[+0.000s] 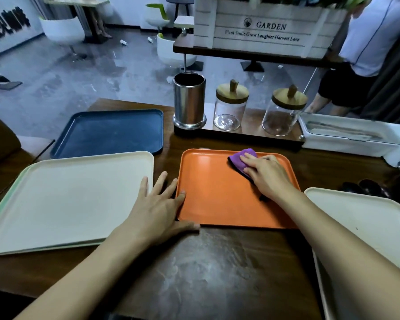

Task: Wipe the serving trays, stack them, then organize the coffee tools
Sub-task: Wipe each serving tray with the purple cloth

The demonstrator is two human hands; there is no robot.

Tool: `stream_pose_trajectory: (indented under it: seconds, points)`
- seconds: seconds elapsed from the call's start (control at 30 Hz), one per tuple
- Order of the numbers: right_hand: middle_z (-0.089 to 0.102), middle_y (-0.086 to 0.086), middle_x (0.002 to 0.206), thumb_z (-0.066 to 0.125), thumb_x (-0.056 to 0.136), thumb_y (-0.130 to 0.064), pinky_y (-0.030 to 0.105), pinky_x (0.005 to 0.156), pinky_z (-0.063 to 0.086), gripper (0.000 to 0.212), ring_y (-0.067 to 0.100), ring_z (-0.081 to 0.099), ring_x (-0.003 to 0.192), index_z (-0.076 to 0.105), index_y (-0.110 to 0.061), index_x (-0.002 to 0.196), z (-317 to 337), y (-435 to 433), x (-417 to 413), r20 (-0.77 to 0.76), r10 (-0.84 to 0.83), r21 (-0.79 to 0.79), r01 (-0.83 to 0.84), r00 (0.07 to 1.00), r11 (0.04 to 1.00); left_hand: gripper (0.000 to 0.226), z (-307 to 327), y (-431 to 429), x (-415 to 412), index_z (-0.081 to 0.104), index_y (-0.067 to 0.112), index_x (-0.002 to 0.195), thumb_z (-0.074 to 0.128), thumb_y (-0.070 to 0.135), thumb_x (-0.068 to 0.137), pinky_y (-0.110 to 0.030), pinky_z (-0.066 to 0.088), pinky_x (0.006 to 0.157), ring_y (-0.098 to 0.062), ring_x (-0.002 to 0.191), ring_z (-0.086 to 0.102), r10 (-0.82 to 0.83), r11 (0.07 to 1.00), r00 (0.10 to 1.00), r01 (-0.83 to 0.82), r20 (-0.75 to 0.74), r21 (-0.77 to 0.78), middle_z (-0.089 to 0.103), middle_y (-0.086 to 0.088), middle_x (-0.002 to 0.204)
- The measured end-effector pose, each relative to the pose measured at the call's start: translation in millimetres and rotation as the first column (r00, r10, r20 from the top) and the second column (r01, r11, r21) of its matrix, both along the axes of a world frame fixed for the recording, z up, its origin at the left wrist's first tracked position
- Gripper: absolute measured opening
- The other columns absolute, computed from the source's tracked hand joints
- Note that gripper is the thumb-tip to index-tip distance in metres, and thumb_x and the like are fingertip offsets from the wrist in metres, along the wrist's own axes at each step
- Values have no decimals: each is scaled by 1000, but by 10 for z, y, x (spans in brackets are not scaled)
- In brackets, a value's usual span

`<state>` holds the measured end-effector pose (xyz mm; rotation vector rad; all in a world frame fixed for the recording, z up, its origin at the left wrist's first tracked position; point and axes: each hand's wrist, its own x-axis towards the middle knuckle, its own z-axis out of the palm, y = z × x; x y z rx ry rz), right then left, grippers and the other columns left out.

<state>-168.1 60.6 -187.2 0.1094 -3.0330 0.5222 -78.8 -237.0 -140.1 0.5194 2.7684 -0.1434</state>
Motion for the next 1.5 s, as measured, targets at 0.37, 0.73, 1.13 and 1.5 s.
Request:
stream_pose_trajectory:
  seconds: [0.37,0.73,1.13,1.5]
  points:
    - [44,-11,155,49,101,-20,36,108,36,44,26,44,128,53,-33,143,-73,-135,153,-34,14,40,-13,999,999,116,-250,467,-869,12,21,164,60,81,78,-44,0,127,-25,158,5,-65,977,997,55,42,206,6,-12,171]
    - [31,-16,161,41,100,-20,34,113,33,57,24,36,139,34,-39,153,91,-254,881,132,223,123,-239,966,963,116,-349,446,-847,7,21,164,55,82,78,-42,-3,125,-24,158,3,-96,976,995,93,6,195,1,-11,171]
    - [47,-8,152,45,99,-16,41,106,34,41,32,37,133,52,-24,139,17,-607,106,-17,112,117,-110,994,987,155,-316,361,-840,6,25,164,2,111,35,-40,-6,124,-21,158,-1,-119,972,992,108,40,209,-1,-6,171]
    - [61,9,133,47,103,-26,38,97,44,34,35,56,120,60,-26,134,183,-37,76,57,15,43,-17,998,999,134,-189,384,-815,0,27,164,25,100,54,-39,-6,125,-24,158,-2,-81,984,992,64,98,163,-3,-7,171]
